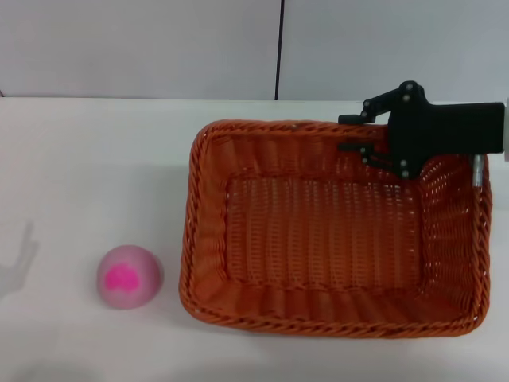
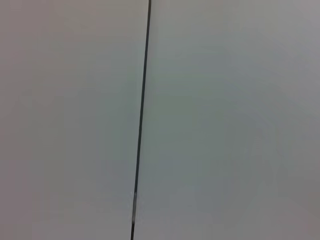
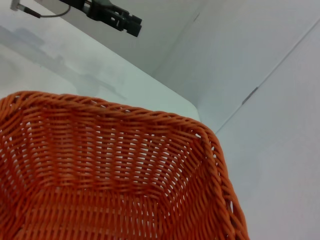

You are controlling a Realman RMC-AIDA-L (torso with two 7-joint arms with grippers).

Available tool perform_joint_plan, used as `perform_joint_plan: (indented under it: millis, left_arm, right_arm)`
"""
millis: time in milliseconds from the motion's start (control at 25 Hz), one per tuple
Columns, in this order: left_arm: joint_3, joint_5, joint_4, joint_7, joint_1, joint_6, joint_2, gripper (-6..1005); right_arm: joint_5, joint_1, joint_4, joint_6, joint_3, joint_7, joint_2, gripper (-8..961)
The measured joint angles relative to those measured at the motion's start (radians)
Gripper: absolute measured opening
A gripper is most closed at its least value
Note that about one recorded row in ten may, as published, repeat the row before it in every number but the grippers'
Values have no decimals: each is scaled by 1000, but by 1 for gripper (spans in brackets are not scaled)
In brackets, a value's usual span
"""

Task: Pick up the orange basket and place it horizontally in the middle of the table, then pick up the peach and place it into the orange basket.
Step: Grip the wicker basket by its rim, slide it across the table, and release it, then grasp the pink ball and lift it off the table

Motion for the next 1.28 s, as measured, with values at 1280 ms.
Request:
perform_joint_plan:
  millis: [1280]
  left_arm:
    - [454,1,502,-583,-113,-160,17,812]
  right_arm:
    - [1102,-341,429,-306,10,-297,7,550]
